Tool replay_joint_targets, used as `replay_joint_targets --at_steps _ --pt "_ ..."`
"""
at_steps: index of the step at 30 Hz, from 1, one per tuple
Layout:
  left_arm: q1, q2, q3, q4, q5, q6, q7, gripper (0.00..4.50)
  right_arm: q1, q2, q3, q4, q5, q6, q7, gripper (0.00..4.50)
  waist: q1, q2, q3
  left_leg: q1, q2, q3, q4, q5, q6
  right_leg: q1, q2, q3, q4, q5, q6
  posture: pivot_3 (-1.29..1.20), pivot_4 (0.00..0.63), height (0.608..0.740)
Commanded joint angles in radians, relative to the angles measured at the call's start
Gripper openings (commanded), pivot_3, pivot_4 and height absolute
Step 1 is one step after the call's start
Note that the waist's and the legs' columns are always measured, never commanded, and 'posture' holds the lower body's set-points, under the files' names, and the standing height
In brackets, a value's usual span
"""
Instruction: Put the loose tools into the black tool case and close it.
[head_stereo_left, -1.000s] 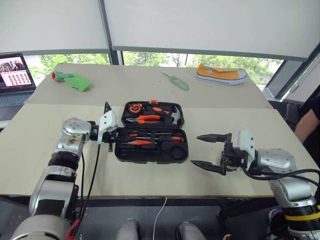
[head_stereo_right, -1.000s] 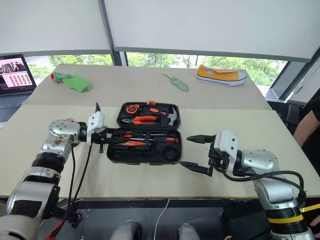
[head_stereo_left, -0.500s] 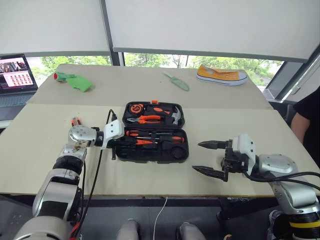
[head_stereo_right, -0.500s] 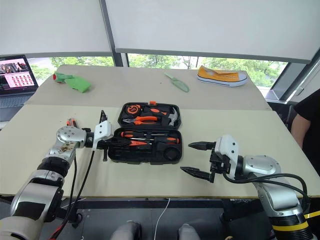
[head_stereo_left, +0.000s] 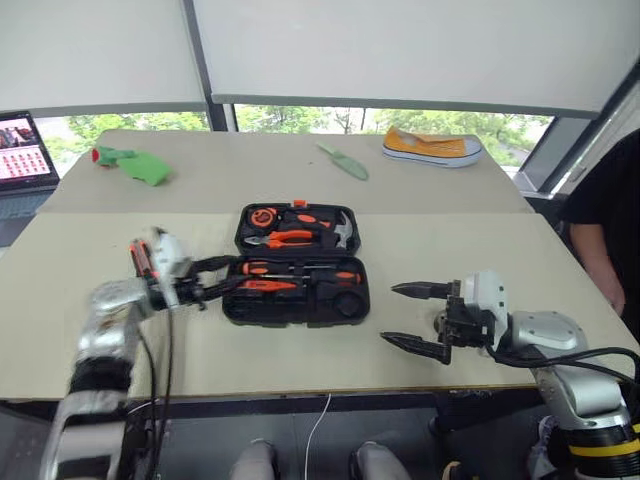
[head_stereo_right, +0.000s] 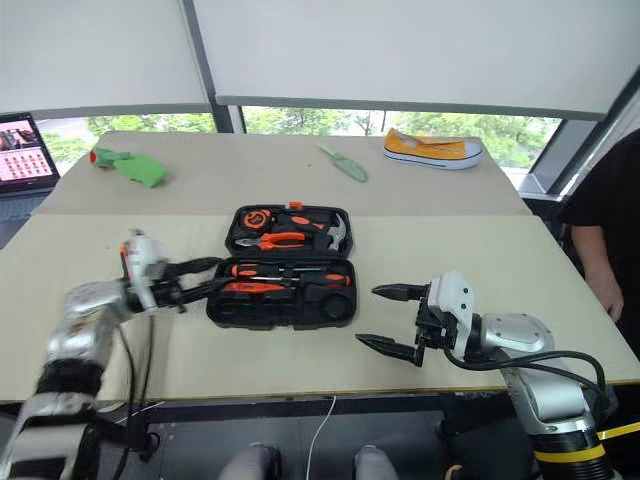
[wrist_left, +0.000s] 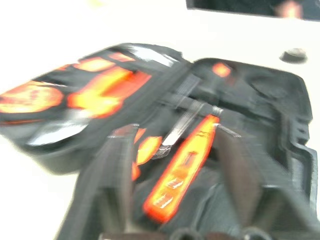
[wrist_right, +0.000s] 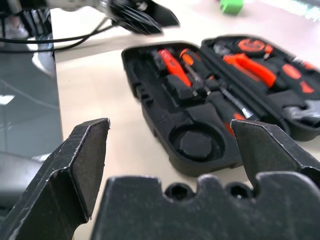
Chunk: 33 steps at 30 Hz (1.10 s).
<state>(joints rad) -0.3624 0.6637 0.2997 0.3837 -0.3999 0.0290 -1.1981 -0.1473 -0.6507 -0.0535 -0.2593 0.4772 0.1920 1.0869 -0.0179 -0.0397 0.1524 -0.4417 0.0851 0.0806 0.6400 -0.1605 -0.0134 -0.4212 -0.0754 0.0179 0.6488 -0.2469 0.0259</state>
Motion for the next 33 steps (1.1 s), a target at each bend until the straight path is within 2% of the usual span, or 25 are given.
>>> replay_joint_targets --at_steps 1,4,7,9,14,17,21,24,29,33 --pt "0.231 0.022 0.180 -0.183 -0.055 0.053 0.136 4.33 -0.005 0.042 -0.039 0.012 0.009 -0.101 -0.010 4.50 -0.001 0.000 0.000 0.001 0.000 0.001 0.000 0.000 0.000 0.000 0.000 0.000 0.000 0.000 0.000 0.00 0.150 0.740" --pt "0.428 -0.019 0.336 -0.283 -0.077 0.053 0.257 4.44 0.003 0.068 -0.049 0.043 -0.006 -0.181 -0.004 4.50 0.005 0.000 0.000 0.001 0.000 0.002 0.000 0.000 0.000 0.000 -0.001 0.000 -0.001 0.000 0.000 0.00 0.150 0.740" --pt "0.583 -0.072 0.430 -0.325 -0.063 0.009 0.342 4.44 0.017 0.071 -0.047 0.063 -0.012 -0.227 0.011 4.50 0.013 -0.002 -0.001 0.001 0.000 0.002 0.000 0.000 -0.001 0.001 -0.002 -0.001 -0.002 -0.001 -0.001 0.00 0.150 0.740" --pt "0.645 -0.087 0.463 -0.339 -0.058 0.036 0.399 4.44 0.020 0.070 -0.046 0.081 -0.014 -0.254 0.020 4.50 0.022 -0.003 -0.001 0.002 0.000 0.003 0.000 -0.004 -0.008 0.000 -0.004 -0.001 -0.003 -0.005 -0.008 0.00 0.150 0.740" --pt "0.692 -0.080 0.475 -0.450 -0.055 0.186 0.561 4.44 -0.014 0.084 -0.054 0.130 -0.009 -0.304 0.020 4.50 0.032 -0.004 -0.002 0.004 0.001 0.003 0.000 -0.005 -0.009 -0.001 -0.004 -0.003 -0.003 -0.005 -0.008 0.00 0.150 0.740" --pt "0.597 -0.045 0.405 -0.537 -0.095 0.360 0.649 4.44 -0.077 0.104 -0.048 0.129 0.021 -0.263 -0.015 4.50 0.033 -0.004 -0.002 0.004 0.001 0.003 0.000 -0.005 -0.010 -0.001 -0.004 -0.004 -0.003 -0.005 -0.007 0.00 0.150 0.740" --pt "0.400 -0.011 0.309 -0.590 -0.092 0.664 0.848 4.44 -0.138 0.109 -0.031 0.123 0.033 -0.218 -0.022 4.50 0.032 -0.004 -0.002 0.004 0.001 0.002 0.000 -0.004 -0.010 0.000 -0.003 -0.004 -0.002 -0.003 -0.006 0.00 0.150 0.740" --pt "0.241 -0.029 0.263 -0.586 -0.100 0.827 0.965 4.44 -0.182 0.104 -0.023 0.121 0.045 -0.189 -0.019 4.50 0.028 -0.004 -0.002 0.003 0.000 0.002 0.000 -0.002 -0.007 0.002 -0.002 -0.002 -0.001 0.003 -0.003 0.00 0.150 0.740" --pt "0.001 -0.073 0.188 -0.449 -0.032 0.910 1.116 4.44 -0.233 0.103 -0.014 0.139 0.040 -0.168 -0.010 4.50 0.020 -0.005 -0.002 0.002 0.000 0.002 -0.003 0.001 -0.002 0.000 -0.001 -0.001 -0.001 0.002 -0.002 0.00 0.150 0.740" --pt "-0.151 -0.108 0.104 -0.269 0.070 0.852 1.200 4.44 -0.244 0.109 0.000 0.142 0.030 -0.163 -0.007 4.50 0.021 -0.005 -0.002 0.002 0.000 0.001 -0.004 0.001 -0.002 0.001 0.000 -0.001 -0.002 0.002 -0.002 0.00 0.150 0.740"
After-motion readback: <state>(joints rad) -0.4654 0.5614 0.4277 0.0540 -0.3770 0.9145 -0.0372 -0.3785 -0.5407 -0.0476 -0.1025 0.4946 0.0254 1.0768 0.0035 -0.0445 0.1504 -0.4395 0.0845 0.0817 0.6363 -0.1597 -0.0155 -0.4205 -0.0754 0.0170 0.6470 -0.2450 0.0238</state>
